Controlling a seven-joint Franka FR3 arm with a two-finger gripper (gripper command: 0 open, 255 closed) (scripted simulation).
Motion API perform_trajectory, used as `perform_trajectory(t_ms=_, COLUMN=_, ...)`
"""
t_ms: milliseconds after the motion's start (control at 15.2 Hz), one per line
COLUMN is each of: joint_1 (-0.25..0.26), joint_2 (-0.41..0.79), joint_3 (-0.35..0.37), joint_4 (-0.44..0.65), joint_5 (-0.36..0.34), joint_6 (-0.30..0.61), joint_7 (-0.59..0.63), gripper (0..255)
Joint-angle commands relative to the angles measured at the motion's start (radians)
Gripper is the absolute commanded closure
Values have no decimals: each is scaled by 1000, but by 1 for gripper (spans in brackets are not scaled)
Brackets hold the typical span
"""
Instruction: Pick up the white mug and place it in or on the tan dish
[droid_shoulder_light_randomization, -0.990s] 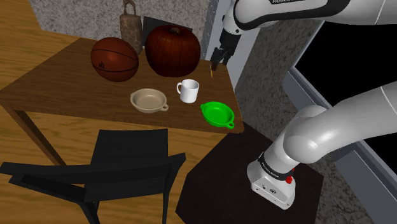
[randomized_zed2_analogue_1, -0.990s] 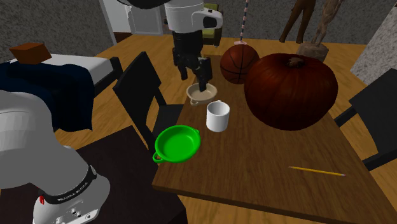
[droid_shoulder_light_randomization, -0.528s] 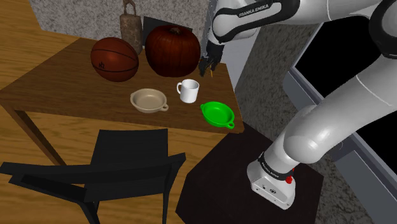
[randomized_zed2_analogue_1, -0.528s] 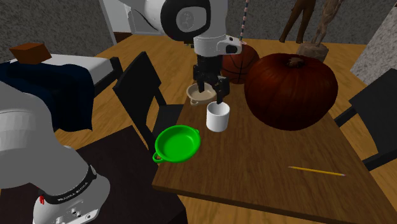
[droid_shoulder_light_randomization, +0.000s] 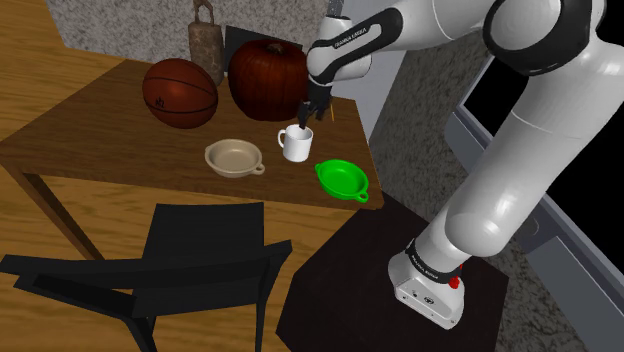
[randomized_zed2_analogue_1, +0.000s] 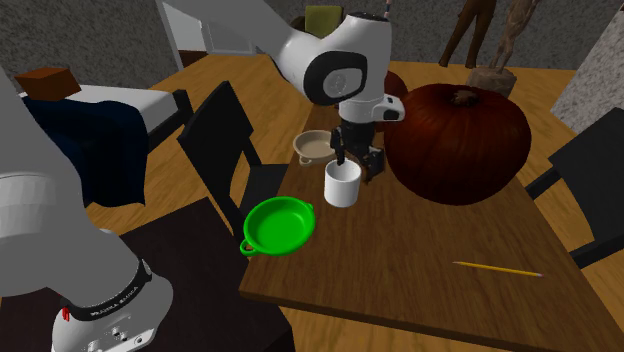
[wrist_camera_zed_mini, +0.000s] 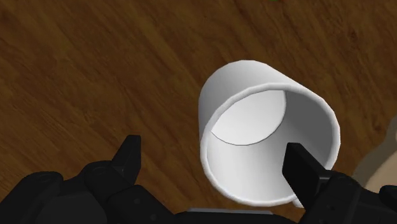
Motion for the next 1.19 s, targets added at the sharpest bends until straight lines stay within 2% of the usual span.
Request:
perform_trajectory(t_ms=0, joint_1=-4, joint_2=47, joint_3=1, joint_4=23, joint_5=14, joint_6=21, joint_7=-11, gripper=0)
perform_trajectory(t_ms=462, joint_1=-9, joint_2=119, joint_3=8, joint_4=4, joint_5=37, joint_6=110, joint_7=-27, gripper=0)
perform_trajectory(t_ms=990, joint_1=-9, joint_2=119, joint_3=8, joint_4=4, joint_5=37, joint_6=110, joint_7=-27, gripper=0)
perform_trajectory(t_ms=1056, joint_1=-9, joint_2=119, joint_3=8, joint_4=4, joint_5=37, joint_6=110, joint_7=-27, gripper=255)
perform_trajectory(t_ms=1122, joint_1=-9, joint_2=119, joint_3=8, joint_4=4, joint_5=37, joint_6=110, joint_7=-27, gripper=255)
